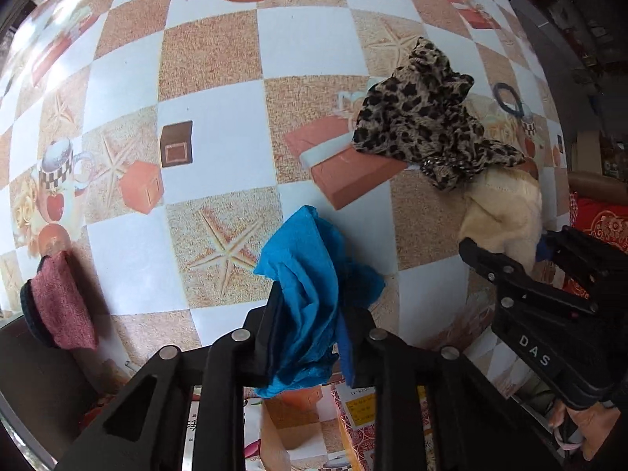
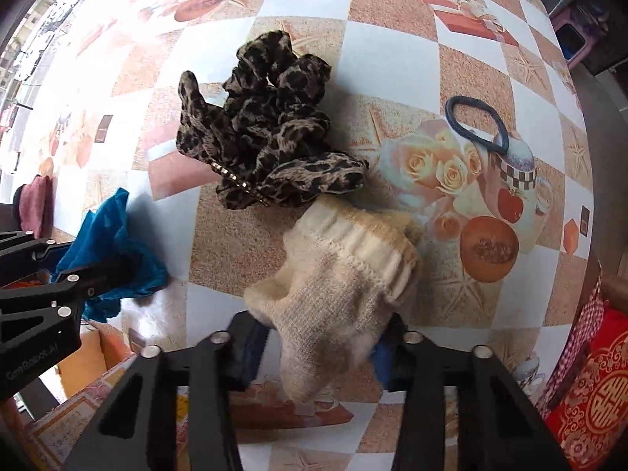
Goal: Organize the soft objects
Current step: 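Grasp the blue cloth with the left tool while the right tool grasps the beige knit glove, then carry the blue cloth and beige glove over to the white box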
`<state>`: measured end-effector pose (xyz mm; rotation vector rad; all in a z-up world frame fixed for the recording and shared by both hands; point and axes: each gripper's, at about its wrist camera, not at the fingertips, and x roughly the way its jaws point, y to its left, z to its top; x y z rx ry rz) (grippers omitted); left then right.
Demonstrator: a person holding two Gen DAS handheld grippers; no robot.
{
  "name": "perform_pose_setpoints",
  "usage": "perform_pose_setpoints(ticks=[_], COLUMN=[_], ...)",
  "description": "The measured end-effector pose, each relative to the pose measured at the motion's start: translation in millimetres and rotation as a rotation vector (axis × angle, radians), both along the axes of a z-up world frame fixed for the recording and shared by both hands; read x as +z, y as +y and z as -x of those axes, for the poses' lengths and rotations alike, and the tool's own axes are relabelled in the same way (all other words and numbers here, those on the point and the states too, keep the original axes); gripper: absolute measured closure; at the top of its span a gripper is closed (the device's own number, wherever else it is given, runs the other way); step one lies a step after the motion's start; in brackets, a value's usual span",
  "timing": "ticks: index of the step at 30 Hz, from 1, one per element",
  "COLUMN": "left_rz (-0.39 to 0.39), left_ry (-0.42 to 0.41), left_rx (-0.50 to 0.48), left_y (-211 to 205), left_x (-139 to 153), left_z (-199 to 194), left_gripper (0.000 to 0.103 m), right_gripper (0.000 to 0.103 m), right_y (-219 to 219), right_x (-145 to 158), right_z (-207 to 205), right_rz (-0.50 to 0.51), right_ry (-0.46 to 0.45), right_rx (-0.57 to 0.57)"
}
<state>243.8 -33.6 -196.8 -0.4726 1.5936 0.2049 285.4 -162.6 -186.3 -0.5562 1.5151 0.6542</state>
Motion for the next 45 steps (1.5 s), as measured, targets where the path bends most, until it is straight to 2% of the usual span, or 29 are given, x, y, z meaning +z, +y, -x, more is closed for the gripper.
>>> perform_pose_setpoints(ticks=[1,4,14,16,17,22,35,45], left_rz=[-0.023,-0.043,-0.078,-0.092,-0.094,-0.1,-0.096,-0.068], left_ry=[-0.015,-0.067,-0.183,-0.208,-0.222,-0.269,-0.355,-0.42], left_rx=[-0.006,-0.015,-0.045,-0.062,-0.068,-0.091,-0.168,-0.268], left_y=[-1,-2,-12,-13,-14,-23,-52,-89], left_x=[6,27,76,92,98,122,166,195], left_z=[0,-1,4,7,9,17,22,28], left_gripper=[0.085,0.085,0.085,0.085,0.085,0.085,0.085,0.085], right_gripper=[0.069,0.069,0.069,0.069,0.069,0.069,0.069,0.069], right_y=[-4,-14,-49,-55,-57,-65,-76,-95], right_x=[3,17,54,62,65,78,107,125], right_z=[-1,-4,-6,-5,-20,-21,-6,5], right_rz=[-0.032,-0.096,-0.182,-0.187,-0.191,-0.218,-0.262,-0.269], right_ry=[0.027,0.049,0.074,0.068,0.066,0.058,0.005,-0.029], right_rx=[-0.026,-0.073,-0.158,-0.166,-0.172,-0.212,-0.274,-0.317])
